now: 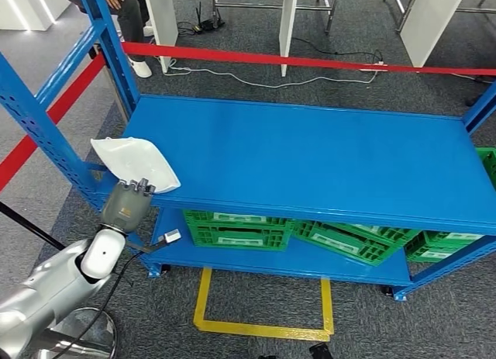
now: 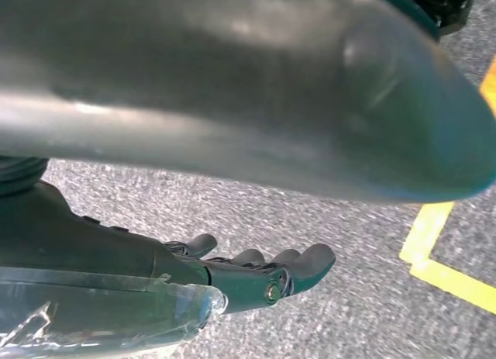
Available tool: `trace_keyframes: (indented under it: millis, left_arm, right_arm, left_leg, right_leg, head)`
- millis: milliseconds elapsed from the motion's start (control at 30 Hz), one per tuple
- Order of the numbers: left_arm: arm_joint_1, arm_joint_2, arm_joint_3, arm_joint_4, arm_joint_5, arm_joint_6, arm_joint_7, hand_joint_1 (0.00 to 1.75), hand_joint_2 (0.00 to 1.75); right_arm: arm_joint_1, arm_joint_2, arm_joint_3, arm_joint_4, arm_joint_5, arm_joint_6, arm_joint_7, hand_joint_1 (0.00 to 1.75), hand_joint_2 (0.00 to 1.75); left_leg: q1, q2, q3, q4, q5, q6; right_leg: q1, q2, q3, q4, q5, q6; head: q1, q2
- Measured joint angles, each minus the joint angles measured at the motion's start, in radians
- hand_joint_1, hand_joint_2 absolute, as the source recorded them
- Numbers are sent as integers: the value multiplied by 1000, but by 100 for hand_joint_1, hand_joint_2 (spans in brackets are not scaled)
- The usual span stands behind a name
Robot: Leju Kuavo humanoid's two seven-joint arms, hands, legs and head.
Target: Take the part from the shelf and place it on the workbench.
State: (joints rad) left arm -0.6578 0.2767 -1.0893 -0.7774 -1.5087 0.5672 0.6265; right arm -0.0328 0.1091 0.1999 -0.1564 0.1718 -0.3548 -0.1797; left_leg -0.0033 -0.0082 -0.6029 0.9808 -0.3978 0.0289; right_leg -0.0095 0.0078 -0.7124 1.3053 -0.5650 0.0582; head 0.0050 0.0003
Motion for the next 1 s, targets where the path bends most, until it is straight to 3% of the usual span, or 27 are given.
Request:
trace_keyframes:
  millis: [33, 100, 167, 200, 267, 300, 367, 433, 467, 500, 533, 600, 667, 700, 767, 800, 833, 867, 933, 967, 1000]
  left_arm:
    - [1, 0, -2, 0, 0, 0, 0, 175, 175]
    - [0, 0, -5, 0, 0, 0, 1, 175, 175]
    - [-1, 1, -6, 0, 0, 0, 3, 175, 175]
    - [-2, 1, -6, 0, 0, 0, 3, 175, 175]
    - [-1, 1, -8, 0, 0, -1, 4, 175, 175]
    - [-1, 1, -9, 0, 0, -1, 4, 175, 175]
    - [-3, 2, -10, 0, 0, 0, 4, 175, 175]
    - [-4, 4, -13, 1, 0, 0, 4, 175, 175]
    - [-4, 4, -15, 1, 0, 0, 4, 175, 175]
    - [-4, 4, -18, 1, 0, 0, 5, 175, 175]
    - [-4, 4, -21, 1, 0, 0, 5, 175, 175]
    - [-5, 4, -24, 1, 0, 0, 6, 175, 175]
    - [-9, 3, -24, 1, 0, 1, 8, 175, 175]
    - [-11, 2, -25, 1, 0, 1, 9, 175, 175]
    - [-11, 1, -27, 1, 0, 2, 10, 175, 175]
    - [-9, 1, -29, 1, 0, 2, 10, 175, 175]
    - [-7, 0, -31, 1, 0, 2, 10, 175, 175]
    - [-7, 0, -33, 1, 0, 2, 10, 175, 175]
    - [-7, 0, -34, 1, 0, 2, 10, 175, 175]
    - [-6, 0, -35, 1, 0, 2, 10, 175, 175]
    - [-6, 0, -37, 1, 0, 2, 10, 175, 175]
  right_arm:
    - [0, 0, 0, 0, 0, 0, 0, 0, 0]
    - [-3, 0, 0, 0, 0, 0, 0, 0, 0]
    - [-5, 0, 0, 0, 0, 0, 0, 0, 0]
    - [-6, 0, 0, 0, 0, 0, 1, 0, 0]
    - [-3, 0, 0, -1, 0, 0, 1, 0, 0]
    - [-3, 1, -1, -1, 0, 0, 1, 0, 0]
    - [-3, 1, -1, -2, 0, 1, 1, 0, 0]
    - [-4, 1, -2, -3, 0, 2, 1, 0, 0]
    - [-4, 1, -2, -3, 0, 3, 1, 0, 0]
    - [-3, 1, -3, -3, 0, 3, 1, 0, 0]
    - [-3, 1, -4, -4, -1, 4, 1, 0, 0]
    - [-4, 1, -5, -4, -2, 5, 1, 0, 0]
    - [-5, 1, -6, -5, -4, 6, 0, 0, 0]
    - [-6, 1, -7, -6, -4, 6, 0, 0, 0]
    - [-4, 1, -7, -6, -5, 6, -1, 0, 0]
    - [-2, 1, -7, -6, -5, 6, 0, 0, 0]
    - [1, 1, -7, -5, -6, 6, 0, 0, 0]
    - [3, 1, -7, -5, -6, 6, 0, 0, 0]
    - [3, 1, -7, -5, -6, 6, 0, 0, 0]
    - [2, 1, -7, -5, -6, 6, 0, 0, 0]
    - [1, 1, -7, -5, -6, 7, 0, 0, 0]
  left_leg:
    - [-1, 0, -10, 0, 8, 0]
    - [-4, -1, -24, 1, 23, -4]
    - [-5, 0, -33, 2, 37, -13]
    - [-5, 0, -36, 2, 45, -18]
    - [-2, -1, -39, -1, 57, -30]
    - [-1, -1, -44, 4, 49, -37]
    - [2, -1, -67, 63, -20, -49]
    - [5, -1, -105, 191, -119, -58]
    - [6, -1, -117, 250, -145, -62]
    - [7, -1, -117, 284, -147, -64]
    - [8, -1, -101, 285, -128, -64]
    - [10, 0, -21, 195, -80, -64]
    - [10, -2, 72, 63, -76, -59]
    - [9, -3, 98, 20, -86, -54]
    - [5, -4, 99, -8, -90, -36]
    - [4, -3, 90, -7, -81, -27]
    - [5, -1, 81, -8, -71, -19]
    - [6, 0, 70, -9, -60, -12]
    - [4, 1, 44, -8, -37, -5]
    - [2, 1, 29, -8, -26, -4]
    - [0, 1, 14, -7, -14, -3]
  right_leg:
    - [2, 0, 28, -26, 20, -4]
    - [6, 0, 126, -162, 62, -15]
    - [11, 1, 203, -279, 67, -24]
    - [14, 2, 212, -301, 62, -27]
    - [15, 1, 203, -305, 73, -37]
    - [14, 0, 197, -307, 81, -44]
    - [8, -3, 183, -312, 104, -55]
    - [8, -3, 154, -311, 128, -59]
    - [7, -3, 138, -310, 140, -58]
    - [7, -4, 123, -310, 151, -56]
    - [6, -4, 108, -309, 162, -55]
    - [5, -5, 83, -306, 182, -48]
    - [6, -5, 65, -301, 198, -38]
    - [7, -5, 57, -300, 208, -32]
    - [5, -4, 46, -303, 228, -19]
    - [3, -3, 38, -301, 224, -13]
    - [1, -3, 28, -285, 201, -8]
    - [0, -3, 13, -248, 161, -4]
    - [0, -4, -23, -115, 61, 0]
    - [0, -4, -35, -48, 31, 1]
    - [1, -4, -35, -3, 24, 0]
  head:
    - [0, 0]
    - [0, 0]
    - [-1, 0]
    - [-1, 0]
    - [0, 0]
    - [0, 0]
    - [-2, 0]
    - [-5, 0]
    - [-5, 0]
    - [-5, 0]
    - [-5, 0]
    - [-5, 0]
    - [-6, 0]
    - [-6, 0]
    - [-5, 0]
    - [-5, 0]
    - [-4, 0]
    - [-4, 0]
    - [-2, 0]
    - [-2, 0]
    - [-2, 0]
